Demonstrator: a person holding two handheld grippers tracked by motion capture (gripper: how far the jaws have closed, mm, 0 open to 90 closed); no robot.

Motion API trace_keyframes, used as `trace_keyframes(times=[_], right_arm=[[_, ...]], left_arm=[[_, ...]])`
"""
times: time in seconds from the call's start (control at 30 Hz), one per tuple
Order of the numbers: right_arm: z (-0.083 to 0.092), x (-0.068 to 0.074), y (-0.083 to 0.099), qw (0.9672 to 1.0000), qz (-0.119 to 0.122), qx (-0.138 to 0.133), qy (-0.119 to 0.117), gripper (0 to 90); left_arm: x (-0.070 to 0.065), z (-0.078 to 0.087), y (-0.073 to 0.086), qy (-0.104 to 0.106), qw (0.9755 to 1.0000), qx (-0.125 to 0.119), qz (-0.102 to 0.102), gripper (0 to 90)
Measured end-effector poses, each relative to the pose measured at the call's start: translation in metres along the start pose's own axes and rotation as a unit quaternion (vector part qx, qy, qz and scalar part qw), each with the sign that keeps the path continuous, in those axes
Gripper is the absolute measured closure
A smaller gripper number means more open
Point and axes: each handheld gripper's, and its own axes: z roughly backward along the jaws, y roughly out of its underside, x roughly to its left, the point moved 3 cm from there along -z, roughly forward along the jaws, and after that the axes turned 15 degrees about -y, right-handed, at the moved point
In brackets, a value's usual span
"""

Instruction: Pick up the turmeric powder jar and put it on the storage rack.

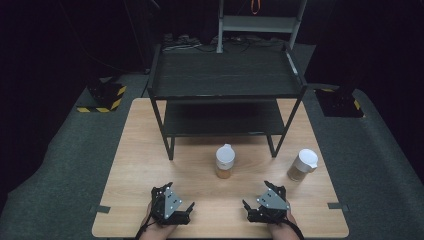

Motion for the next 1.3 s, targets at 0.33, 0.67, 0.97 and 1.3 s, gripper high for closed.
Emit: trace_keyframes(times=[0.33,0.67,0.97,1.3], right_arm=[[0.0,-0.002,0.0,1.0,-0.003,-0.002,-0.003,0.6],[0.001,-0.003,0.0,1.0,-0.006,-0.002,-0.006,0.6],[0.001,-0.004,0.0,0.9999,-0.007,-0.002,-0.009,0.6],[0.001,-0.005,0.0,0.9999,-0.008,-0.002,-0.01,0.6]], left_arm=[[0.006,0.003,0.006,0.005,0.9998,-0.01,0.019,0.4],[0.013,0.014,0.005,0.009,0.9986,-0.041,0.033,0.3],[0.013,0.021,-0.002,0.016,0.9972,-0.062,0.04,0.3],[0.011,0.024,-0.009,0.028,0.9955,-0.077,0.047,0.3]])
